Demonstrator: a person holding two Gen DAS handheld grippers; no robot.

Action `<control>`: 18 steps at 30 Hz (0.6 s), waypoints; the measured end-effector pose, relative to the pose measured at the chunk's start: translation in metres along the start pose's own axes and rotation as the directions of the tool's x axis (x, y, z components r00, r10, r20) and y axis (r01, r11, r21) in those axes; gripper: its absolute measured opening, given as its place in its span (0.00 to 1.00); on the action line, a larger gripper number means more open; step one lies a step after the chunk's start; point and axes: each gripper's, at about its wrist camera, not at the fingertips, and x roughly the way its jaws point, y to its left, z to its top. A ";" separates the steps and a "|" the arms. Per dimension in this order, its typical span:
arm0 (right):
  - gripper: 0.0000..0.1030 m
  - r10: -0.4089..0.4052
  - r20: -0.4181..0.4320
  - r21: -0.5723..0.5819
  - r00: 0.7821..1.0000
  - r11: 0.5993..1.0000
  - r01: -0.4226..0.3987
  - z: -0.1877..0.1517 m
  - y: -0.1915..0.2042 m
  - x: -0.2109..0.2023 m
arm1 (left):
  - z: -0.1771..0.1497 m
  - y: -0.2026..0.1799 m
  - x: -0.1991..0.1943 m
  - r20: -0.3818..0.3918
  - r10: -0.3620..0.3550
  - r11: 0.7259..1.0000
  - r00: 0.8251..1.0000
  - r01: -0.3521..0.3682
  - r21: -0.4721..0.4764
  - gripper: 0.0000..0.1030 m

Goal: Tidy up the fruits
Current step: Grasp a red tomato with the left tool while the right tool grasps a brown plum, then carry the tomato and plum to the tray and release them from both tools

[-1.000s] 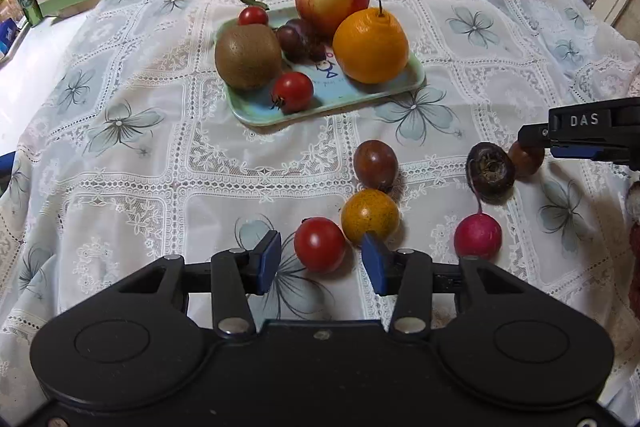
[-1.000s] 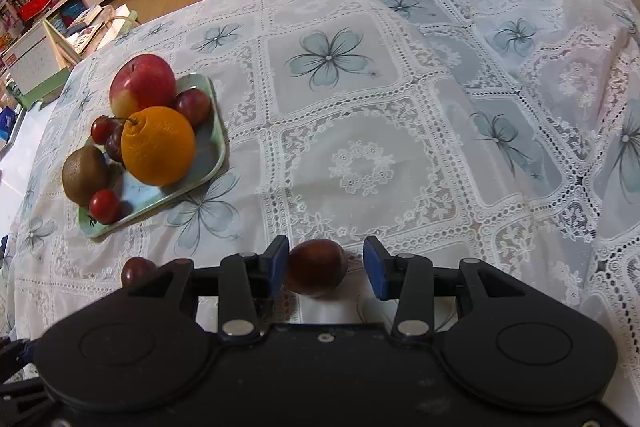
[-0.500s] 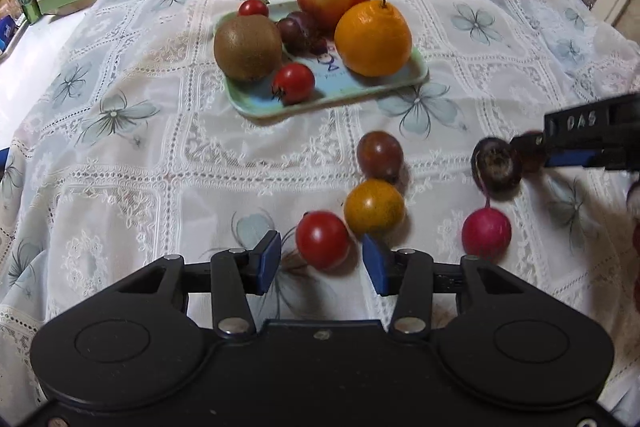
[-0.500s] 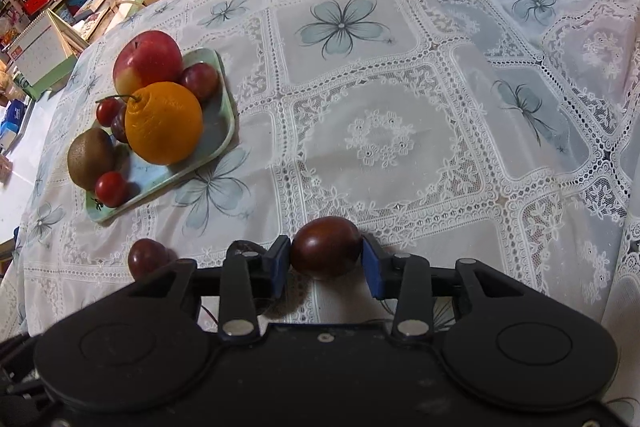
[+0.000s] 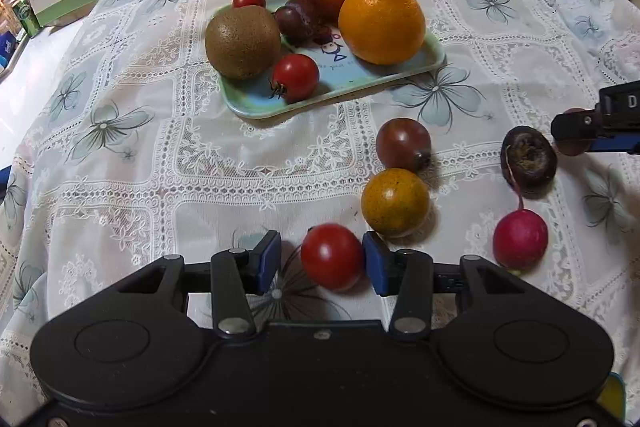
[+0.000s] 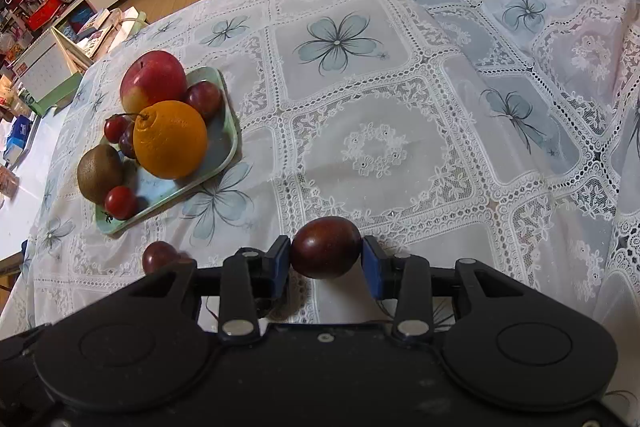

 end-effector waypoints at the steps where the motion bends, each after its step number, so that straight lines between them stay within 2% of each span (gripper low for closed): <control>1: 0.39 -0.001 0.003 -0.004 1.000 1.000 0.001 -0.001 0.001 0.000 | -0.001 -0.001 -0.001 0.010 -0.002 1.000 1.000 0.001 0.005 0.40; 5: 0.39 -0.008 0.030 -0.030 1.000 1.000 0.009 -0.005 0.004 -0.006 | -0.002 0.003 -0.011 0.014 -0.006 0.999 1.000 0.007 -0.034 0.39; 10: 0.39 0.024 0.078 -0.067 0.997 0.998 -0.019 -0.015 0.010 -0.024 | -0.014 0.008 -0.057 0.064 0.024 0.998 0.998 -0.021 -0.052 0.39; 14: 0.39 0.050 0.128 -0.110 0.991 0.993 -0.036 -0.030 0.017 -0.046 | -0.042 0.015 -0.103 0.109 0.007 0.997 0.994 0.001 -0.075 0.39; 18: 0.39 0.116 0.151 -0.147 0.982 0.985 -0.093 -0.058 0.024 -0.075 | -0.080 0.020 -0.133 0.130 0.032 0.996 0.991 -0.020 -0.089 0.39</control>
